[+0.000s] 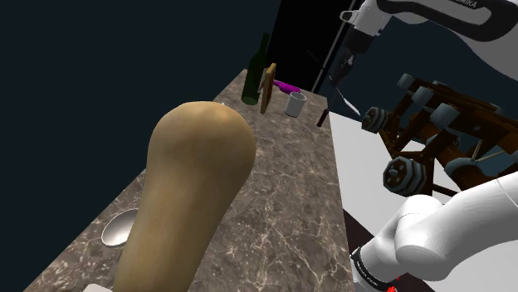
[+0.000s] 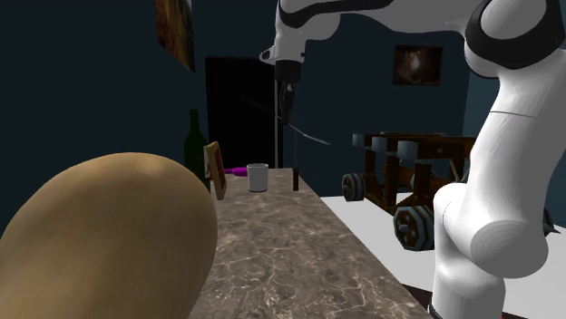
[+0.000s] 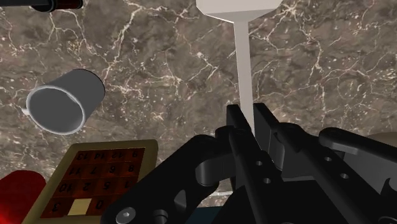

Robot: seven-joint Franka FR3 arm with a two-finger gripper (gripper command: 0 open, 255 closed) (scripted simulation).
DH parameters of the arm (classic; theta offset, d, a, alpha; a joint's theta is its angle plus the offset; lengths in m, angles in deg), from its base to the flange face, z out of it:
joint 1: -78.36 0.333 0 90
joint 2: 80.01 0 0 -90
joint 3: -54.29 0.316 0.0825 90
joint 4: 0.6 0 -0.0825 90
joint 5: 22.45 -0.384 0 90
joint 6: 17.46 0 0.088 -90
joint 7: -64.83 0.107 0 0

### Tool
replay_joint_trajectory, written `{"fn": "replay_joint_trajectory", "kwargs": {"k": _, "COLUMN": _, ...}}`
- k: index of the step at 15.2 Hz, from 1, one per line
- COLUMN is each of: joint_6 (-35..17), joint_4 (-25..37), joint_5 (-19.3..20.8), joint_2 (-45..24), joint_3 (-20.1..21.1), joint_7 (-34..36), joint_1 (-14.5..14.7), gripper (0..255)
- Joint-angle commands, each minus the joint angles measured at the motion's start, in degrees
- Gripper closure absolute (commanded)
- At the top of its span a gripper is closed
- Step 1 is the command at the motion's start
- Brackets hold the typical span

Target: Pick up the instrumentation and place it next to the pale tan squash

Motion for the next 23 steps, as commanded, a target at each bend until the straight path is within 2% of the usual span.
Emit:
{"fn": "replay_joint_trajectory", "kwargs": {"k": 1, "joint_6": 1.8, "joint_4": 2.5, "joint_5": -0.2, "joint_2": -0.7, "joint_3": 0.0, "joint_7": -0.1, "joint_1": 0.1, "gripper": 255}}
{"fn": "replay_joint_trajectory", "kwargs": {"k": 8, "joint_6": 7.3, "joint_4": 10.5, "joint_5": -1.0, "joint_2": -3.4, "joint_3": -0.4, "joint_7": -0.6, "joint_1": 0.2, "gripper": 255}}
{"fn": "replay_joint_trajectory", "kwargs": {"k": 15, "joint_6": 6.7, "joint_4": 6.2, "joint_5": -1.2, "joint_2": 0.4, "joint_3": 6.9, "joint_7": 10.3, "joint_1": 3.7, "gripper": 255}}
{"fn": "replay_joint_trajectory", "kwargs": {"k": 23, "joint_6": 6.1, "joint_4": 5.4, "joint_5": -2.7, "joint_2": 0.6, "joint_3": 14.8, "joint_7": 22.1, "joint_1": 7.5, "gripper": 255}}
